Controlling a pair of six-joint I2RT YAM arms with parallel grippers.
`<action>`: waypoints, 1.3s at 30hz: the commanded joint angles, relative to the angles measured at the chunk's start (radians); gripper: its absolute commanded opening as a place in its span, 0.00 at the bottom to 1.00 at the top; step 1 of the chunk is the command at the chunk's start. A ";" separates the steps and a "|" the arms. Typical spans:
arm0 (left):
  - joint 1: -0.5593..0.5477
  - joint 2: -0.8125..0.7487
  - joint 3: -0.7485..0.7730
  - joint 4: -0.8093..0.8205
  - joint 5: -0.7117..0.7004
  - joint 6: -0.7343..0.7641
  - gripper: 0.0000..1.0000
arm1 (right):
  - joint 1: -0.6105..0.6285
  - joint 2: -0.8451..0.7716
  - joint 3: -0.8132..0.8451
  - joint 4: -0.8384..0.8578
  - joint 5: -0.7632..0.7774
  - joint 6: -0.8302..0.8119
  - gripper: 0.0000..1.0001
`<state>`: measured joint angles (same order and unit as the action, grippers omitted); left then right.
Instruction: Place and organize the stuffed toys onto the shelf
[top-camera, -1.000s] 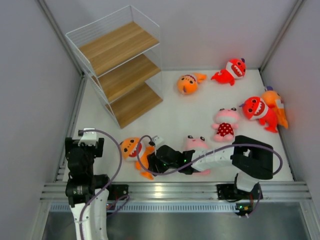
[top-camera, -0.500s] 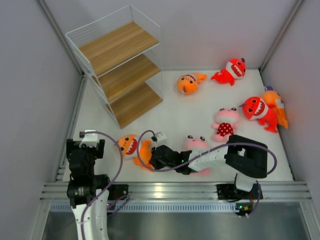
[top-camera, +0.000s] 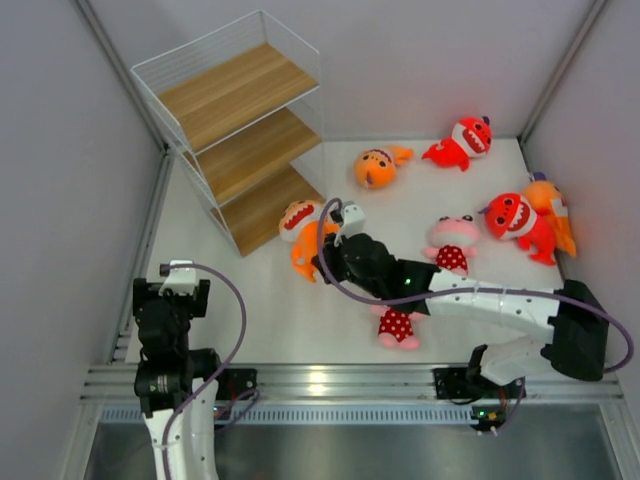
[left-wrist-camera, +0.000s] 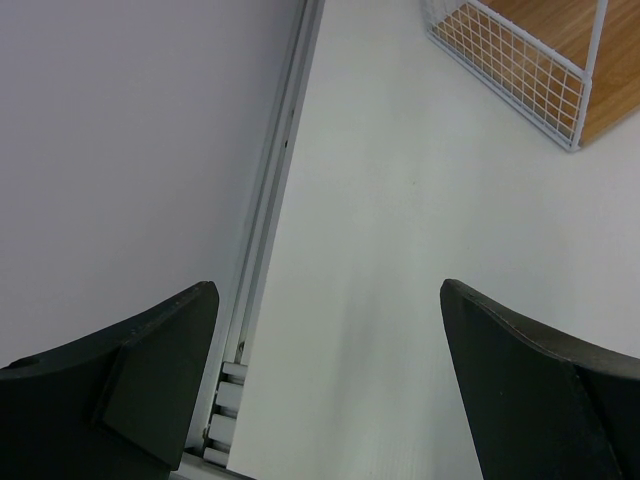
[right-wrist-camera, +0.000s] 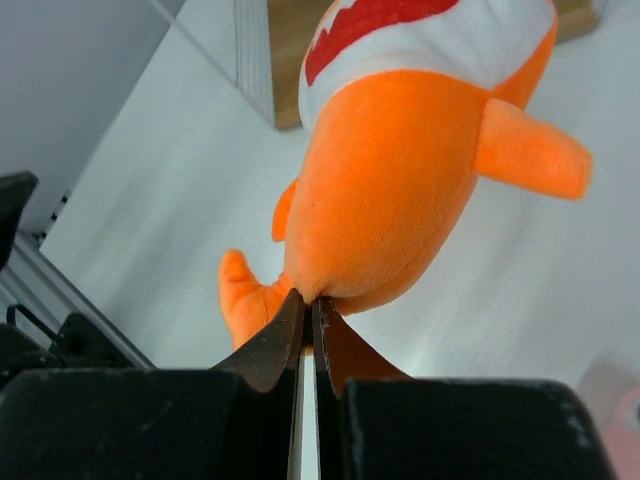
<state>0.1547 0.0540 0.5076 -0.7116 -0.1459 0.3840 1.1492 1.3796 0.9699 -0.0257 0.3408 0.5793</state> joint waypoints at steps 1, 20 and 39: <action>0.005 -0.014 -0.003 0.018 0.011 0.004 0.99 | -0.055 -0.099 0.072 -0.066 0.030 -0.093 0.00; 0.006 -0.016 0.063 0.070 0.083 -0.045 0.99 | -0.281 0.238 0.737 -0.160 -0.212 -0.302 0.00; 0.005 -0.023 -0.038 0.339 0.425 -0.583 0.99 | -0.454 0.567 1.018 -0.106 -0.457 -0.433 0.00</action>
<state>0.1547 0.0734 0.4957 -0.4488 0.2111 -0.1432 0.7334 1.8980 1.8935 -0.1791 -0.0784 0.1913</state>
